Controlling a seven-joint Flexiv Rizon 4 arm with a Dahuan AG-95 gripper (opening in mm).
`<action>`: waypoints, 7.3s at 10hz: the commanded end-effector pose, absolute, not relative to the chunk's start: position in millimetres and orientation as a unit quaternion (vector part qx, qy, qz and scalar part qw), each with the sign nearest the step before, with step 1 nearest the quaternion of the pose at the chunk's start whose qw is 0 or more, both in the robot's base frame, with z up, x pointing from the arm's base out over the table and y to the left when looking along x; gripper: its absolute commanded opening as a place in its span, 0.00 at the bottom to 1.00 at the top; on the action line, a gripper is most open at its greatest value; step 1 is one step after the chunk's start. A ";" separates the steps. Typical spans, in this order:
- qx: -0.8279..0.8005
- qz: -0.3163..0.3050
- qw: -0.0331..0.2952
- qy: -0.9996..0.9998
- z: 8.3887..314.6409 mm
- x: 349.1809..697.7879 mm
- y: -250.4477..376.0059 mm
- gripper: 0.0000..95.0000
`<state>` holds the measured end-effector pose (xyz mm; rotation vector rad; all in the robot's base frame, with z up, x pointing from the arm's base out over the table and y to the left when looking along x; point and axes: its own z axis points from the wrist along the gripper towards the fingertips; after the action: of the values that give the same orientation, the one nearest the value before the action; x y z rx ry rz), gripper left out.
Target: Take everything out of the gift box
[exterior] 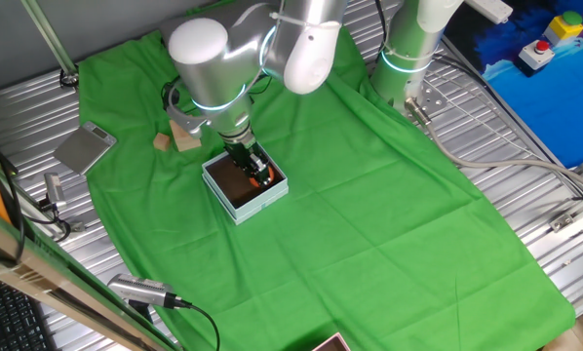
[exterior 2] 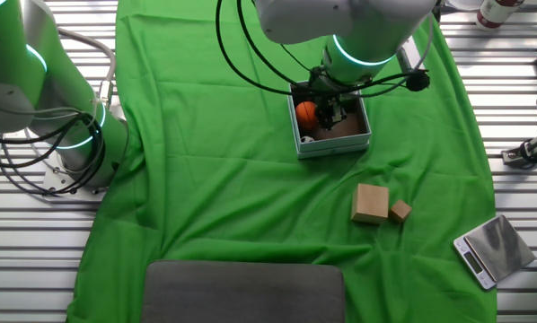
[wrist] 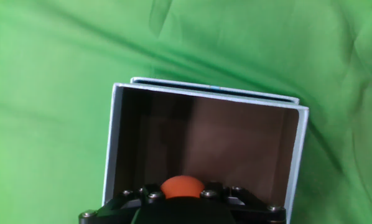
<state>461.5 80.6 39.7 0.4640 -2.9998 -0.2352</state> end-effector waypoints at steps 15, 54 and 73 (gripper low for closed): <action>0.305 -0.032 0.106 -0.946 153.5 475.7 50.8 0.00; 0.505 -0.036 0.040 -0.861 63.3 553.2 -45.6 0.00; 0.523 -0.049 0.035 -0.850 84.8 557.4 -31.8 0.60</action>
<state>559.6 -32.1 82.5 1.6118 -2.6078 -0.1549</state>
